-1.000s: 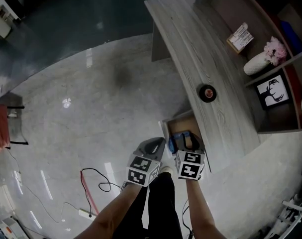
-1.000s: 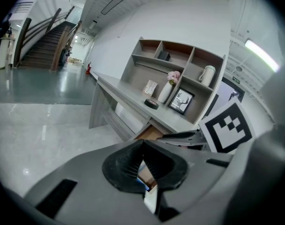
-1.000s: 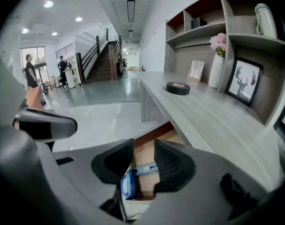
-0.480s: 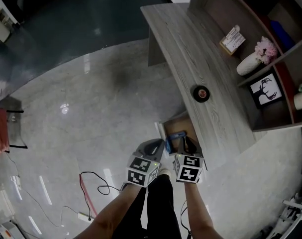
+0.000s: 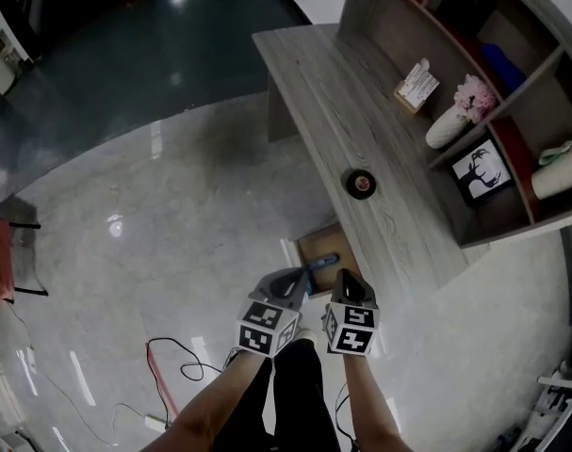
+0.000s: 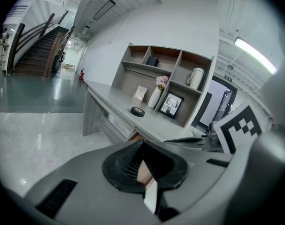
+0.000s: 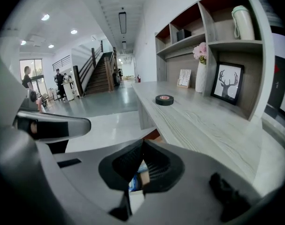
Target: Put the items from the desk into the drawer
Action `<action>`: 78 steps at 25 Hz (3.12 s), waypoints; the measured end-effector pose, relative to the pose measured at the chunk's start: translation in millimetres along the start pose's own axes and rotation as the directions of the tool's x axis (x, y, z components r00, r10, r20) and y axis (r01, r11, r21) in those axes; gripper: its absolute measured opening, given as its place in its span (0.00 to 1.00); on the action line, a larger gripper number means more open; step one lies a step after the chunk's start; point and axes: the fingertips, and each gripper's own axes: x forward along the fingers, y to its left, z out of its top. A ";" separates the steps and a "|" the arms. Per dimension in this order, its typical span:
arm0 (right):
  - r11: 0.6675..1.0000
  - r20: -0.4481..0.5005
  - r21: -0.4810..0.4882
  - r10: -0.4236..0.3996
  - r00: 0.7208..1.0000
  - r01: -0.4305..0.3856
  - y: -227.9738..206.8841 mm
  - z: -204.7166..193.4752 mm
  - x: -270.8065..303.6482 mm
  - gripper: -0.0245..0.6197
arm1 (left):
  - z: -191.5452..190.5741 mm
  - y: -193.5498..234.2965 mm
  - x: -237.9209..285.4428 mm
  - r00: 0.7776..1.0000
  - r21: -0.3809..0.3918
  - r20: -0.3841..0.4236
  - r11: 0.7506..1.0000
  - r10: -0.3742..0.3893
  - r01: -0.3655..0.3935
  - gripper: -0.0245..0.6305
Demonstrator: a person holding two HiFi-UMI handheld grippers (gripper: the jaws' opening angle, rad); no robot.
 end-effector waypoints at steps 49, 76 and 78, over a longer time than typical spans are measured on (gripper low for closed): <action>0.978 0.336 0.208 -0.039 0.941 -0.033 -7.0 70.0 -183.4 0.05 | 62.2 -131.4 -80.3 0.980 0.216 0.066 0.961 -0.189 0.171 0.05; 0.978 0.350 0.199 -0.014 0.937 -0.060 -8.3 70.0 -184.5 0.06 | 59.8 -139.5 -75.1 0.980 0.206 0.065 0.964 -0.186 0.170 0.05; 0.980 0.344 0.192 -0.012 0.939 -0.057 -9.7 71.2 -181.9 0.06 | 59.9 -139.5 -73.0 0.981 0.204 0.063 0.964 -0.185 0.169 0.05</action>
